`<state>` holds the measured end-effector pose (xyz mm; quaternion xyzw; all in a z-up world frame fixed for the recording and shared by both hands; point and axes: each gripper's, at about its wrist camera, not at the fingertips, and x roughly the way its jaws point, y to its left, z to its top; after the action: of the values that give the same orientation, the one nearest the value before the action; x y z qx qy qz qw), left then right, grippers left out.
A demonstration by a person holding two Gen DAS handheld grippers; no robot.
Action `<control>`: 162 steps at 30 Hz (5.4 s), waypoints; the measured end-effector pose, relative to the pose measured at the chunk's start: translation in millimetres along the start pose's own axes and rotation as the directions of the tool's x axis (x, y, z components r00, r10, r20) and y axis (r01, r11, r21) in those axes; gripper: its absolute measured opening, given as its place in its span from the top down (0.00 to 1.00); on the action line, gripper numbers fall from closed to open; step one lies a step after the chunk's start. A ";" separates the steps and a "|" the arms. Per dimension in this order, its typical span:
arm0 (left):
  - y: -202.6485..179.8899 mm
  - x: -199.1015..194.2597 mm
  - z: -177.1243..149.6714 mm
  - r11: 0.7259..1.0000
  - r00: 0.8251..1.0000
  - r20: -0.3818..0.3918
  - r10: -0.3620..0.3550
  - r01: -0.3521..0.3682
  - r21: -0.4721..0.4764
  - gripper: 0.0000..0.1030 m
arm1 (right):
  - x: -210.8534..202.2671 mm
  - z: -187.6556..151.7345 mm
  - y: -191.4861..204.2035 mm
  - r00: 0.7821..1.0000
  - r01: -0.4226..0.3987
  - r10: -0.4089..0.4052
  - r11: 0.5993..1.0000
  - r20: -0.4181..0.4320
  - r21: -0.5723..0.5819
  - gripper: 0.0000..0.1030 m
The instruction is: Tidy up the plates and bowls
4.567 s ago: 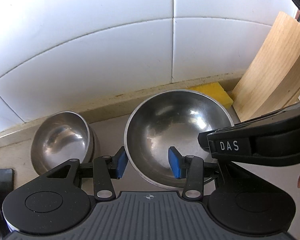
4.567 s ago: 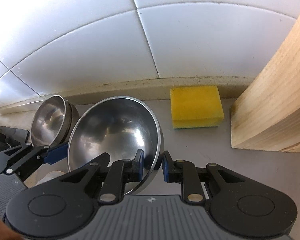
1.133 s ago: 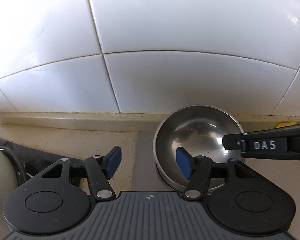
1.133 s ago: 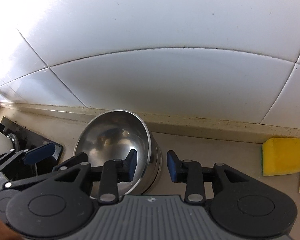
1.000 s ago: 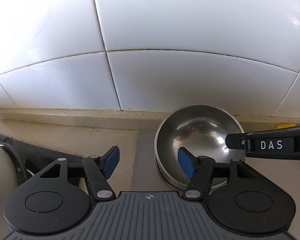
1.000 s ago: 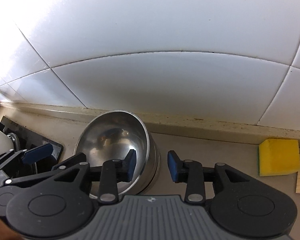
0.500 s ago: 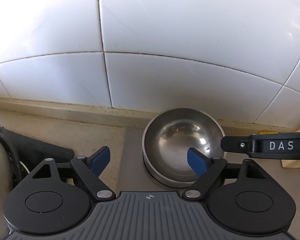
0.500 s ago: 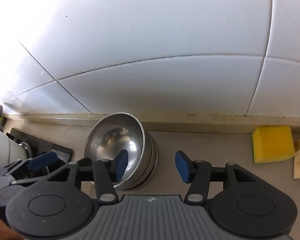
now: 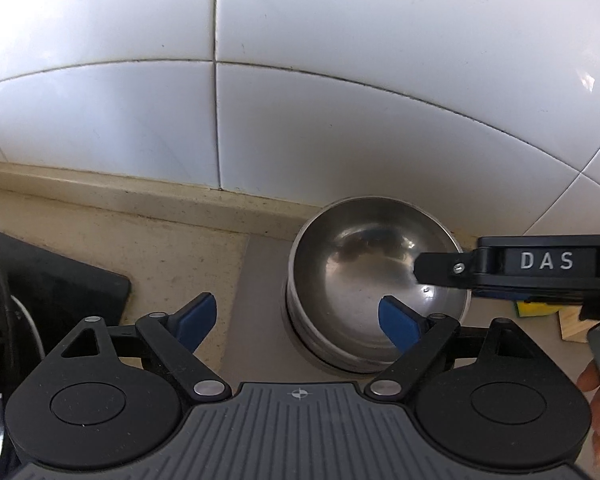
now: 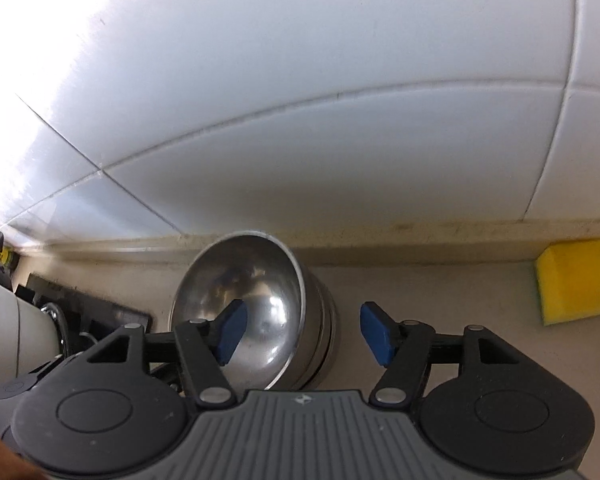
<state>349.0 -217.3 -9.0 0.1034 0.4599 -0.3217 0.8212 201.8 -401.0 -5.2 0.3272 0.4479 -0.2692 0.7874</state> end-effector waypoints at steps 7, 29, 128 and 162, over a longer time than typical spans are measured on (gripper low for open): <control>-1.4 21.4 -3.7 0.999 0.999 -0.032 -0.031 0.031 0.008 0.17 | 22.3 -2.0 -6.4 0.999 -0.035 0.036 0.998 -0.037 0.049 0.58; -3.9 42.5 -5.1 0.991 0.991 -0.047 -0.123 0.125 0.055 0.31 | 57.2 -4.2 -16.5 0.990 -0.084 0.091 0.994 -0.106 0.070 0.60; -14.7 -61.5 -89.8 0.993 0.993 -0.121 0.008 0.006 0.118 0.35 | -11.1 -100.3 70.0 0.979 0.039 -0.076 0.980 -0.187 -0.196 0.63; -2.4 -48.9 -75.7 0.980 0.988 -0.154 -0.001 0.032 0.198 0.44 | -39.8 -94.9 34.7 0.984 -0.039 0.020 0.993 -0.180 -0.107 0.61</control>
<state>277.3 -162.8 -10.5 0.2060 0.4879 -0.3640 0.7662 158.5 -301.8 2.8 0.3127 0.5258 -0.2019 0.7648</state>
